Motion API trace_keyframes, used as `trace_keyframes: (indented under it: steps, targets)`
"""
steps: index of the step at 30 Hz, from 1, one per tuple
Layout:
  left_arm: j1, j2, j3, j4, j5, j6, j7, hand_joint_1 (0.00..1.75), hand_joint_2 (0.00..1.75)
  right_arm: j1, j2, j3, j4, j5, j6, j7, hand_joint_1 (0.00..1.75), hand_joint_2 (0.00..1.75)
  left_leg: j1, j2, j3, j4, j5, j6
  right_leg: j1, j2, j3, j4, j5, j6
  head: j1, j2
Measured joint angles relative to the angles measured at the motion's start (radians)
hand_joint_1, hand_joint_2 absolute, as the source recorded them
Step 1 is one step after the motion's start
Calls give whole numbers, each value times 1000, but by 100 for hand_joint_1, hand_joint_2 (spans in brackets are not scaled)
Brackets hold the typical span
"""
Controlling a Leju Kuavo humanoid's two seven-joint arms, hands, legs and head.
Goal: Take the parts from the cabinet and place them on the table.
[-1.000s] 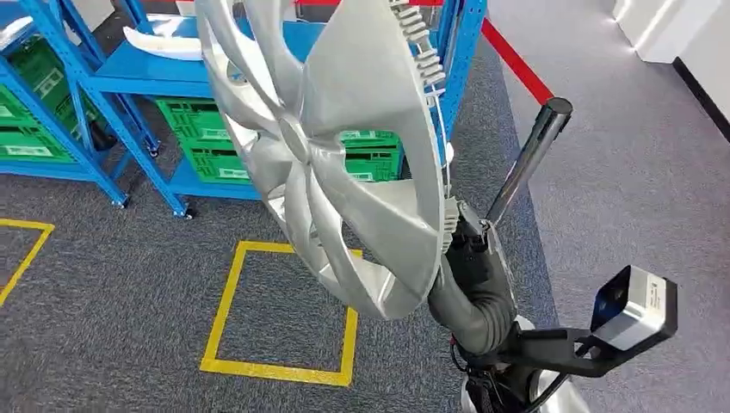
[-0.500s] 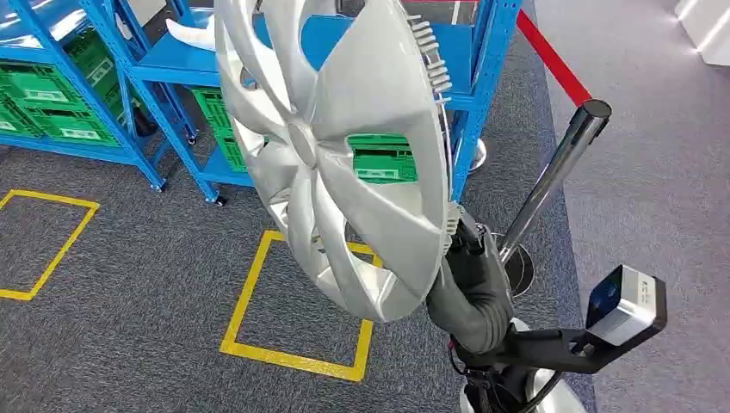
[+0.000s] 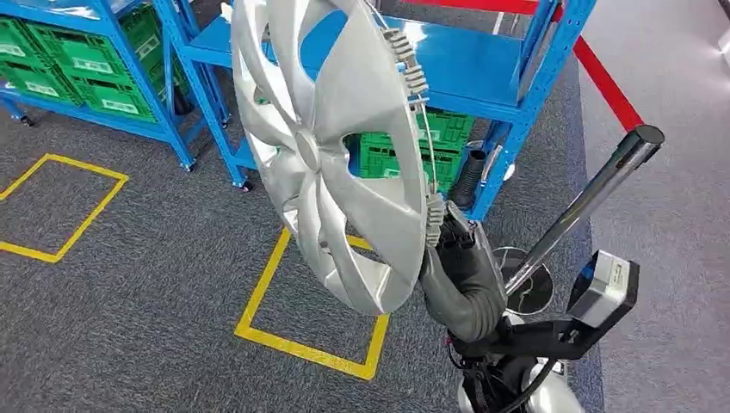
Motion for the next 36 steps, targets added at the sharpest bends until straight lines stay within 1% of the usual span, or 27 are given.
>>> trace_keyframes:
  steps: [1,2,3,4,5,7,8,9,12,13,15,16,18,19,20,21,22,23,24,28,29,30,31,33,34,35,36]
  targets:
    - [-2,-2,-2,0,0,-3,-3,0,175,-5,0,1,0,2,-1,8,175,175,-2,-7,-1,0,0,1,1,3,-44,93,-41,0,3,0]
    - [-2,-3,-2,0,2,-3,-6,0,175,-10,0,3,0,3,-1,14,175,175,-4,-13,-1,1,0,2,2,3,-78,164,-62,-1,4,0]
    - [-2,-3,-3,0,4,-3,-7,0,175,-15,0,5,0,3,-1,20,175,175,-5,-20,-1,2,0,2,2,3,-98,202,-63,-2,4,0]
    - [-2,-3,-5,0,7,-3,-10,0,175,-18,0,7,0,3,-1,26,175,175,-5,-29,0,3,0,2,2,3,-95,192,-39,-4,5,0]
    - [-2,-3,-5,0,12,-2,-13,0,175,-25,0,9,1,3,-1,32,175,175,-5,-40,0,5,0,1,2,3,-75,140,2,-7,6,0]
    - [-3,-3,-6,0,22,4,-23,0,175,-48,0,12,2,-2,-1,48,175,175,-4,-59,0,14,-4,-5,1,26,0,-33,101,-12,9,0]
    - [-3,-5,-6,0,27,5,-26,0,175,-60,0,14,2,-5,-1,55,175,175,0,-65,-7,18,-8,-10,-3,69,16,-67,93,-15,11,0]
    - [-7,-5,-6,0,38,8,-34,0,175,-70,2,17,3,-11,0,64,175,175,-4,-74,-20,33,-8,-16,-6,83,19,-92,94,-12,6,0]
    - [-4,-9,-5,0,53,9,-48,0,175,-90,2,23,6,-17,0,77,175,175,4,-99,-30,27,2,-31,2,62,14,-82,90,-24,6,0]
    - [-3,-6,-5,1,56,8,-50,0,175,-96,3,25,8,-18,-1,79,175,175,2,-107,-30,30,-2,-36,-8,48,15,-88,93,-31,7,0]
    - [-2,-12,-5,0,61,6,-51,0,175,-114,5,28,11,-22,0,82,175,175,-2,-39,-52,85,-44,-47,-8,27,21,-91,94,-41,-7,0]
    - [-4,-14,-5,0,64,5,-51,0,175,-125,6,29,12,-25,0,83,175,175,0,-23,-86,161,-84,-53,-8,15,21,-91,93,-43,-9,0]
    - [-5,-18,-5,0,66,3,-43,0,175,-141,7,36,15,-32,0,86,175,175,3,-15,-157,317,-142,-59,-6,-8,22,-90,91,-44,-10,0]
    - [-4,-19,-5,0,67,2,-37,0,175,-145,8,39,18,-36,0,88,175,175,3,-15,-168,336,-138,-59,-5,-18,23,-90,90,-45,-10,0]
    - [-2,-20,-5,0,67,2,-32,0,175,-148,9,42,19,-38,-1,90,175,175,3,-15,-154,312,-112,-57,-5,-26,24,-90,88,-44,-10,0]
    - [-2,-20,-5,0,67,2,-28,0,175,-152,10,44,20,-38,-1,93,175,175,3,-14,-121,243,-66,-53,-3,-35,27,-90,87,-44,-11,0]
    - [-2,-22,-5,0,67,2,-21,0,175,-158,10,48,22,-38,-4,95,175,175,1,-7,-71,143,-14,-45,-2,-41,31,-91,85,-41,-11,0]
    - [-3,-22,-5,0,68,2,-18,0,175,-163,10,51,23,-38,-5,96,175,175,-4,14,-29,54,19,-37,-1,-46,35,-91,82,-39,-11,0]
    - [-5,-22,-5,1,69,2,-13,0,175,-167,10,56,23,-38,-6,96,175,175,-14,42,-16,39,-3,-31,2,-53,35,-96,83,-36,-10,0]
    - [0,-23,-5,2,76,3,-10,0,175,-182,11,66,24,-38,-8,96,175,175,-20,22,-18,13,0,-9,6,-78,41,-106,85,-14,-11,0]
    - [2,-24,-5,2,78,3,-10,0,175,-185,11,69,24,-38,-9,96,175,175,-9,19,-8,-1,7,-2,5,-66,40,-98,71,-8,-9,0]
    - [1,-22,-5,2,78,3,-11,0,175,-188,11,71,26,-38,-10,96,175,175,-8,12,-7,-3,10,2,6,-28,26,-70,51,-6,-9,0]
    - [-2,-23,-5,2,79,3,-11,0,175,-188,10,75,27,-38,-10,97,175,175,-8,7,-9,-3,10,4,5,-4,-3,-6,15,-7,-4,0]
    - [-4,-25,-5,2,79,1,-12,0,175,-188,10,83,28,-38,-10,97,175,175,-10,-8,-9,-2,9,6,6,5,-75,140,-44,-7,0,0]
    - [-3,-26,-5,2,79,0,-12,0,175,-188,10,87,30,-38,-10,97,175,175,-10,-16,-9,0,8,7,6,5,-104,193,-54,-6,0,0]
    - [-2,-26,-5,2,79,0,-12,0,175,-187,10,91,33,-38,-11,97,175,175,-10,-26,-9,3,7,8,6,5,-109,193,-33,-6,0,0]
    - [-2,-26,-6,2,79,0,-12,0,175,-187,10,93,36,-38,-11,99,175,175,-9,-36,-9,6,5,7,5,5,-94,150,8,-7,1,0]
